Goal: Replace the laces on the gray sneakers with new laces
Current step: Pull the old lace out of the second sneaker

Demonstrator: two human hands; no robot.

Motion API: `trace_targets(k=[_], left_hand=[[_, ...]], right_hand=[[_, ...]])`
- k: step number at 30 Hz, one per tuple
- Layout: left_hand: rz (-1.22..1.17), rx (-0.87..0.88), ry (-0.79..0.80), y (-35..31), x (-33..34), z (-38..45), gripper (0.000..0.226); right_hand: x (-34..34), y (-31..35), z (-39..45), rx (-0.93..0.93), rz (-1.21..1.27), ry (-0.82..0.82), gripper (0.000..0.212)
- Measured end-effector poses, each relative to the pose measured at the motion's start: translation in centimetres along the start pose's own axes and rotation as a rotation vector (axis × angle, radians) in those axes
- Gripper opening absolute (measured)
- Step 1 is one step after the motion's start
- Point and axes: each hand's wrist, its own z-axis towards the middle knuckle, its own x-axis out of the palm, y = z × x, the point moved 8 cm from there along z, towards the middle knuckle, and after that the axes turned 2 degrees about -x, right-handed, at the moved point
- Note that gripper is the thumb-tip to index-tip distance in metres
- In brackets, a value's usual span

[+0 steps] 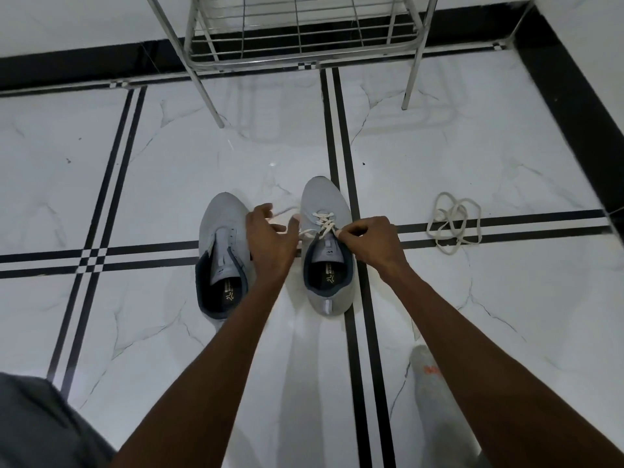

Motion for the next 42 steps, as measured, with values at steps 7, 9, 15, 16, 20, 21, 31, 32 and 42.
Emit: trace_targets(k=[7,9,15,16,20,21,31,32,42], left_hand=[[0.097,0.240,0.205,-0.4,3.4,-3.7,0.011],[0.003,0.163,0.121,0.4,2.4,-3.0,0.006],[-0.165,-0.053,0.128,2.6,1.9,-2.3,0.009],[-0.177,-0.050,0.149,2.5,2.1,-2.4,0.010],[-0.201,-0.030,0.166,2.3,1.6,-2.5,0.011],[-0.203,-0.021,0.172,2.2,1.6,-2.4,0.010],[-0.167,-0.016,0.166,2.1,1.6,-2.2,0.014],[-0.165,-0.013,0.159,2.1,1.7,-2.3,0.014],[-0.157,-0.017,0.162,2.2,1.8,-2.4,0.014]], right_hand=[[1.9,3.2,0.6,-0.329,-0.235,0.050,0.018],[1.4,2.7,0.9,-0.318,-0.212,-0.001,0.011],[1.8,2.2,1.1,-0.269,-0.220,-0.011,0.023],[2.4,2.8,1.0,-0.311,-0.246,0.013,0.024],[4.1,4.2,0.5,-0.454,-0.377,0.056,0.013],[4.4,4.2,0.5,-0.458,-0.394,0.065,0.012],[-1.4,-0.2,3.0,-0.070,-0.134,-0.210,0.016],[-0.9,0.6,2.6,-0.142,-0.101,-0.190,0.022],[2.8,3.3,0.8,-0.353,-0.259,-0.092,0.012]])
